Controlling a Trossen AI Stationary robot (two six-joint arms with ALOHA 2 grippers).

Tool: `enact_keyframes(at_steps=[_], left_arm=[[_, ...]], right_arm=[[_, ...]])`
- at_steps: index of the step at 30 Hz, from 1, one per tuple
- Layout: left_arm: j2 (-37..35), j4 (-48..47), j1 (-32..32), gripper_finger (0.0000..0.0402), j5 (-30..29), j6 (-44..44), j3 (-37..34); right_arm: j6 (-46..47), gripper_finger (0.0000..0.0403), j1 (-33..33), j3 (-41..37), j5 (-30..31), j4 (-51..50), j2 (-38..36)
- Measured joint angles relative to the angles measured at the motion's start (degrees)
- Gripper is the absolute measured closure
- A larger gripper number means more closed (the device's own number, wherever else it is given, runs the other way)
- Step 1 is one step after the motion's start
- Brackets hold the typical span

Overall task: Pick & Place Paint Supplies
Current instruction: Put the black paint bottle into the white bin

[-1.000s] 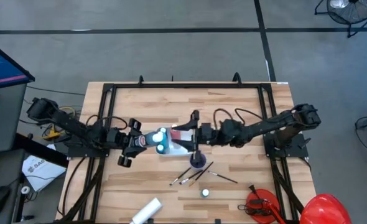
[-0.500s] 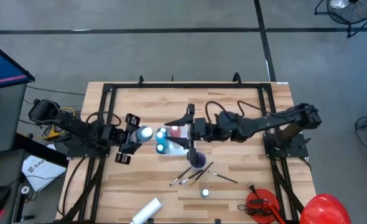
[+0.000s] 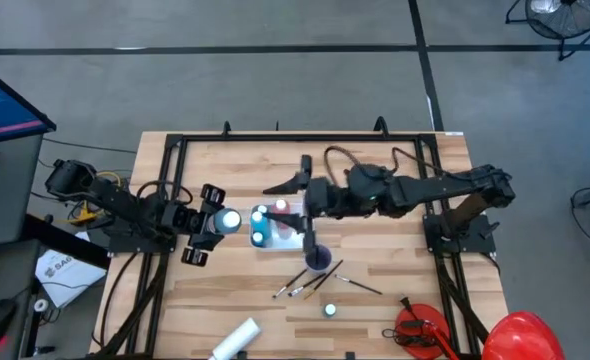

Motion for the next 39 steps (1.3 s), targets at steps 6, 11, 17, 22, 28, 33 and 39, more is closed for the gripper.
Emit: enact_keyframes(at_steps=[6,11,17,22,28,33,39], left_arm=[[0.0,-0.15,0.0,0.0228,0.51,-0.8,-0.42],[0.0,-0.21,0.0,0.0226,0.53,-1.7,-0.42],[0.0,-0.38,-0.14,0.0225,1.58,-2.23,-0.42],[0.0,-0.48,-0.17,0.0225,1.58,-2.24,-0.42],[0.0,-0.5,-0.17,0.0225,1.58,-2.24,-0.42],[0.0,-0.72,-0.17,0.0224,1.6,-2.26,-0.42],[0.0,-1.1,-0.17,0.0224,3.02,-2.29,-0.42]], right_arm=[[-13.56,0.0201,3.47,3.9,1.63,-1.63,4.95],[-14.76,0.021,5.17,6.12,3.69,-1.87,7.88],[-13.0,0.0214,5.38,6.6,6.46,-1.02,8.14],[-12.65,0.021,4.94,6.54,6.49,-1.46,8.18],[-12.32,0.0199,5.38,6.53,6.23,-2.1,8.18],[-12.53,0.0159,5.46,6.53,6.08,-1.66,8.18],[-11.91,0.0096,4.91,6.49,6.3,-0.13,8.18]])
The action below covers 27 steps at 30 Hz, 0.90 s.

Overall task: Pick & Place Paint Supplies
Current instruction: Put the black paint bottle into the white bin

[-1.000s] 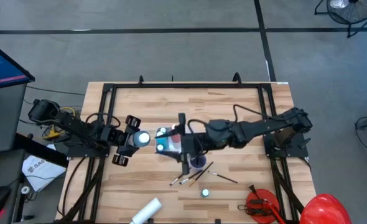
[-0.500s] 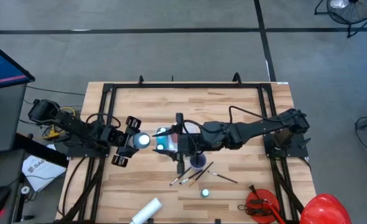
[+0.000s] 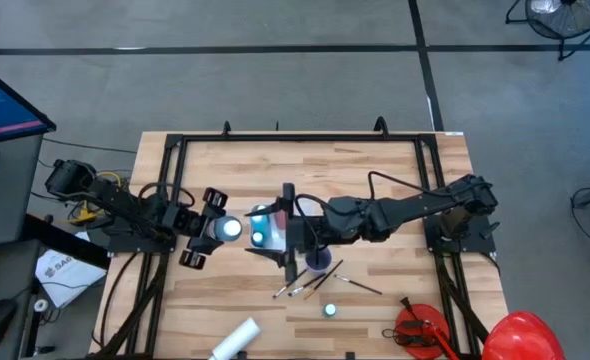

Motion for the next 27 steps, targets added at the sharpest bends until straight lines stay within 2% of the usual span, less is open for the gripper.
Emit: enact_keyframes(at_steps=[6,13,18,22,27], left_arm=[[0.0,0.07,-0.02,0.0224,0.02,0.07,0.0],[0.0,0.15,-0.02,0.0224,-0.02,0.07,0.0],[0.0,-0.29,0.06,0.0224,-0.6,0.01,0.0],[-0.02,-0.04,0.22,0.0224,-1.52,0.02,0.02],[-0.07,-0.17,0.51,0.0224,-1.51,0.07,0.06]], right_arm=[[0.54,0.0059,-0.97,0.01,-0.13,4.24,2.82],[0.14,0.0045,-1.99,-0.02,-0.25,9.43,4.11],[7.22,0.0053,-2.94,0.35,-0.44,7.8,3.76],[8.89,0.0064,-3.78,4.66,-0.58,0.7,4.11],[8.61,0.0073,-3.94,8.54,-0.7,-3.02,5.22]])
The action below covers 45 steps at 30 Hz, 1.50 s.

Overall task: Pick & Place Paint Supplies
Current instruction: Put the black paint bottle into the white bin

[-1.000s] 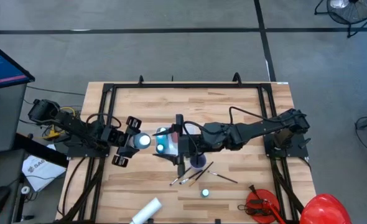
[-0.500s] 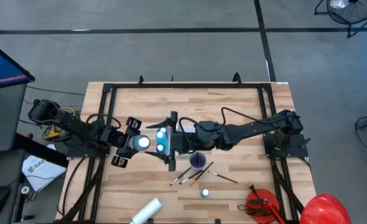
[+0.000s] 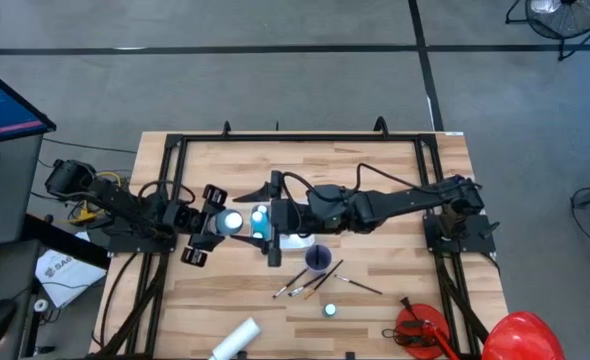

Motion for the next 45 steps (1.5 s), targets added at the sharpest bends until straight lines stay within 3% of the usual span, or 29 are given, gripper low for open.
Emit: enact_keyframes(at_steps=[45], left_arm=[[0.07,-0.87,0.17,0.0224,-0.33,-0.09,-0.06]], right_arm=[[3.69,0.0076,-2.78,0.36,-5.37,2.83,2.68]])
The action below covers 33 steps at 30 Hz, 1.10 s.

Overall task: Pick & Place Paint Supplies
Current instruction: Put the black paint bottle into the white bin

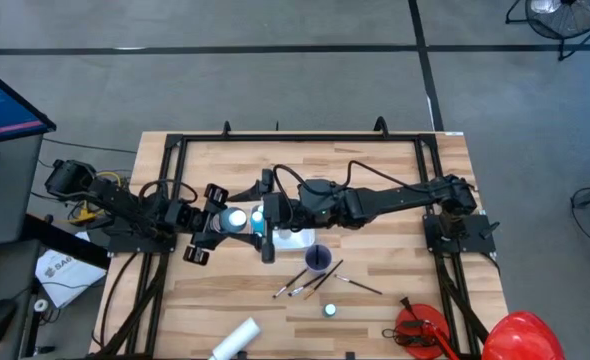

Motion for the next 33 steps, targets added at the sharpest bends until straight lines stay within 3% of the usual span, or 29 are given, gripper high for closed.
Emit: enact_keyframes(at_steps=[5,12,19,24,28,33], left_arm=[[0.0,-0.05,0.0,0.0224,-0.06,-0.19,0.0],[0.04,-0.4,0.0,0.0223,-0.75,-0.41,-0.04],[0.07,-0.83,-0.02,0.0194,-2.13,-1.24,-0.04],[0.06,-1.72,-0.02,0.0188,-3.19,-1.42,-0.04],[-1.48,-8.23,0.0,0.0186,-5.49,0.99,-0.04],[-8.23,-20.48,-0.09,0.0167,-15.49,5.46,0.03]], right_arm=[[1.15,0.0102,0.0,0.0,-0.2,-0.48,-0.01],[0.77,0.017,0.0,0.0,-0.21,-2.58,-0.04],[-0.49,0.0239,0.48,0.02,1.32,-3.27,-0.1],[-0.51,0.0231,0.5,0.02,2.28,-4.31,-0.06],[-0.23,0.0218,1.51,-0.07,8.12,-8.97,-0.99],[0.06,0.0239,2.95,-0.26,12.83,-13.46,-2.36]])
